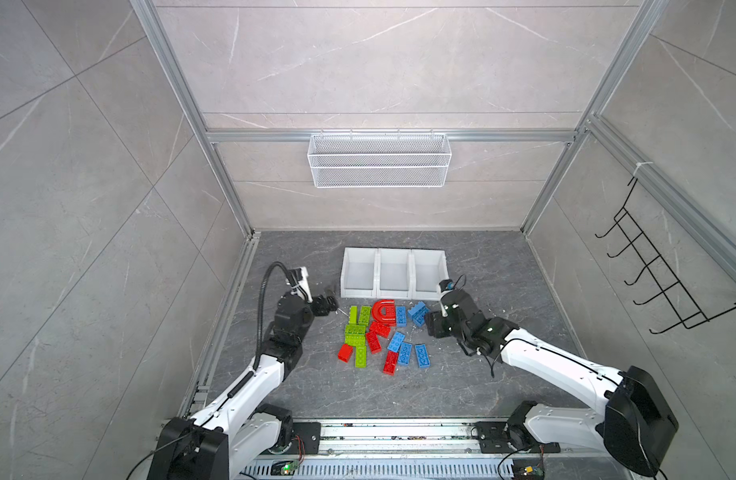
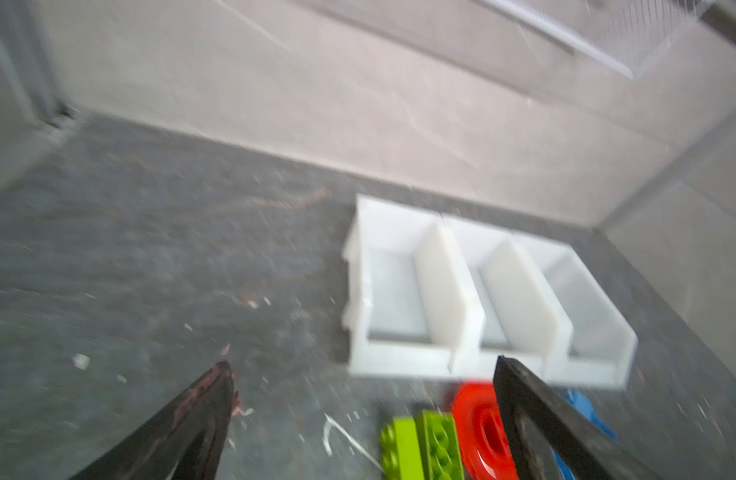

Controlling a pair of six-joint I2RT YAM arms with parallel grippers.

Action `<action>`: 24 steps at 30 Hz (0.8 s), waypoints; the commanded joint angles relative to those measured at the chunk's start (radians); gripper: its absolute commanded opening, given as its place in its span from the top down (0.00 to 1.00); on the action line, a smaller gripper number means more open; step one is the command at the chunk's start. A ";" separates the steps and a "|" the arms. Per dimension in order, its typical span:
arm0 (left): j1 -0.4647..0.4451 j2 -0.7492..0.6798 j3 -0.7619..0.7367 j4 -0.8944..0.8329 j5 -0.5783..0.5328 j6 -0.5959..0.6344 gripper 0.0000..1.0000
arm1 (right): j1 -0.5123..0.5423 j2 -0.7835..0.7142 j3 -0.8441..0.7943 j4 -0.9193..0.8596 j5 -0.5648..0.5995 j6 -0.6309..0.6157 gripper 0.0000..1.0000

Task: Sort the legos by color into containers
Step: 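Reach the right gripper down and grasp a light-blue brick from the pile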

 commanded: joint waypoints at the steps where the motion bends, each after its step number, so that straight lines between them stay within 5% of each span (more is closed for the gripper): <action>1: -0.051 0.020 -0.024 0.002 -0.002 0.009 0.00 | 0.086 0.050 0.018 -0.156 0.031 0.111 0.32; 7: -0.051 0.054 -0.027 0.002 -0.036 -0.012 0.00 | 0.180 0.137 0.020 -0.128 0.035 0.158 0.32; 24: -0.051 -0.030 -0.030 -0.062 -0.085 -0.035 0.01 | 0.215 0.264 0.020 -0.078 0.081 0.183 0.39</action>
